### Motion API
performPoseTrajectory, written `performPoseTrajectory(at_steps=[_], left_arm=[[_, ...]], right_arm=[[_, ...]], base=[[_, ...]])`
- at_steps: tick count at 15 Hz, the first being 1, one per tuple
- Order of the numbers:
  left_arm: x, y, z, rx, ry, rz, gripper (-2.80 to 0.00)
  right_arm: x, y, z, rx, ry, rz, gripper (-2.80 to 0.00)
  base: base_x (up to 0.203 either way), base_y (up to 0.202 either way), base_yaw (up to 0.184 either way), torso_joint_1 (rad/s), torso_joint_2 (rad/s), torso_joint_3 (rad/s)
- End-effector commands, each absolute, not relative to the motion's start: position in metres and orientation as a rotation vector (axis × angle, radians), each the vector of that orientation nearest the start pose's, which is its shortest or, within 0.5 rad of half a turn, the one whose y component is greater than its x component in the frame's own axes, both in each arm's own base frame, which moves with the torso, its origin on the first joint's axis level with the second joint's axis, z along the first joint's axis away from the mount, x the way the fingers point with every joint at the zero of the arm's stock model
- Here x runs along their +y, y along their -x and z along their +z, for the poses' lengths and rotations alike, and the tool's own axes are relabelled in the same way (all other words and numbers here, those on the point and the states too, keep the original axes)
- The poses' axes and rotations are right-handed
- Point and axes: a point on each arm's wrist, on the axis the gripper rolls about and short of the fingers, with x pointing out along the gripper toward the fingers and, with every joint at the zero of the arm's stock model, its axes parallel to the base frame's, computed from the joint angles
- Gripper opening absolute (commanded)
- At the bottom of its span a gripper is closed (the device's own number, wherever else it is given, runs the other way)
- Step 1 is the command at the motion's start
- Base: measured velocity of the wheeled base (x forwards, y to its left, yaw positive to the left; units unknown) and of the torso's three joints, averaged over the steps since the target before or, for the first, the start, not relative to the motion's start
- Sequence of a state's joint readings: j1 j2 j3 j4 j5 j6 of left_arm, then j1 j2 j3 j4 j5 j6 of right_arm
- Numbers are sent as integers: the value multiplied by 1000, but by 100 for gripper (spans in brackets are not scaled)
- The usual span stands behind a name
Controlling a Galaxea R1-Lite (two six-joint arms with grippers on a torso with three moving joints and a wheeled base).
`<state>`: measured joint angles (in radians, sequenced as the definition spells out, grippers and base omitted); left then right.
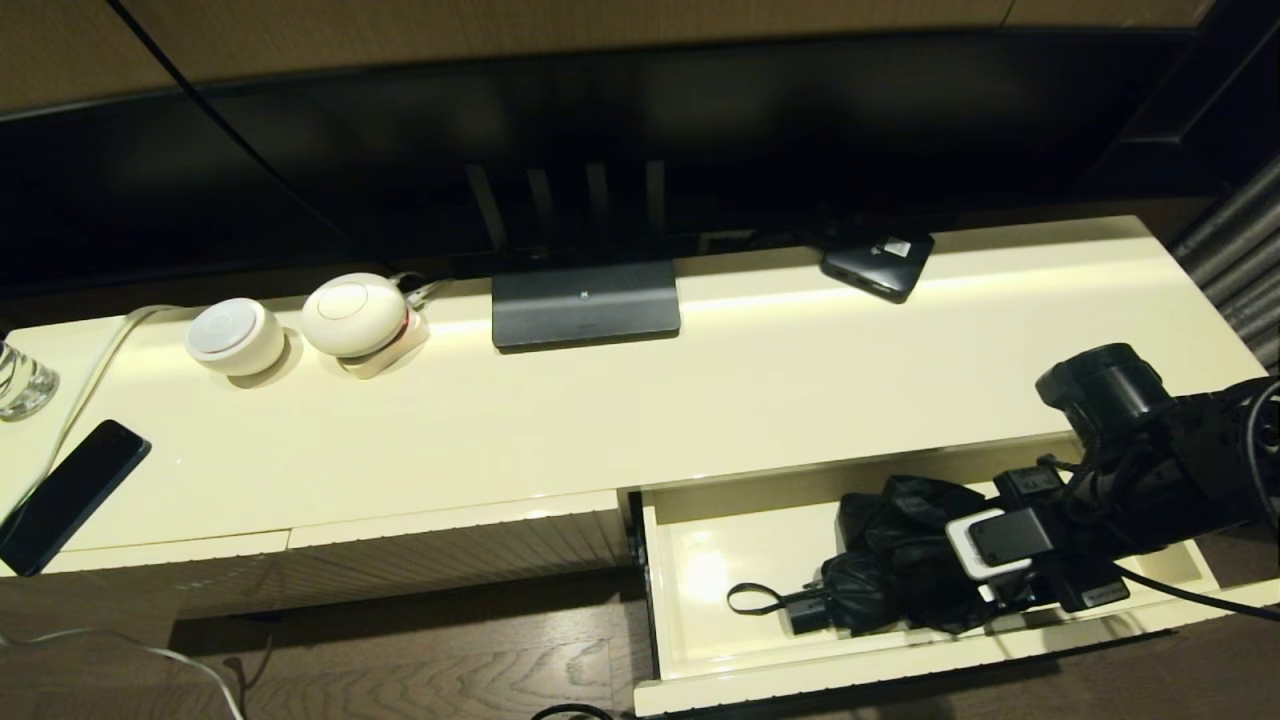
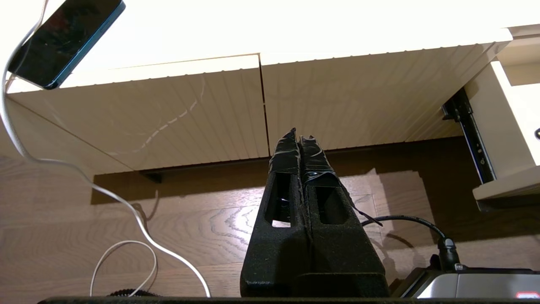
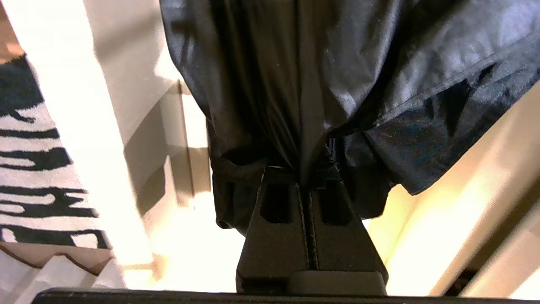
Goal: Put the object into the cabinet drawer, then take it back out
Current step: Take the umbrella out of the drawer and put it on the table
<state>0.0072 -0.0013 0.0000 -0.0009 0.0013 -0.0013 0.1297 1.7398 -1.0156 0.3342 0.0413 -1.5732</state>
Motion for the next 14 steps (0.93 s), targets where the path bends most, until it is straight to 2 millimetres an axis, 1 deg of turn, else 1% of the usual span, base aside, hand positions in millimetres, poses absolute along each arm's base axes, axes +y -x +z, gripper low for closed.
performPoseTrajectory(at_steps=[1, 6, 11, 14], left_arm=[[0, 23, 75, 3, 2, 9, -280], [0, 23, 75, 2, 2, 9, -280], [0, 23, 75, 2, 2, 9, -280], [0, 23, 75, 2, 2, 9, -280]], right_arm=[[35, -258, 172, 636, 1478, 888, -280], [29, -216, 201, 575, 1467, 815, -280], [22, -180, 229, 503, 1471, 728, -280], [18, -160, 240, 444, 1459, 692, -280]], base=[[0, 0, 0, 0, 0, 0], [0, 0, 0, 0, 0, 0], [0, 0, 0, 0, 0, 0], [0, 0, 0, 0, 0, 0]])
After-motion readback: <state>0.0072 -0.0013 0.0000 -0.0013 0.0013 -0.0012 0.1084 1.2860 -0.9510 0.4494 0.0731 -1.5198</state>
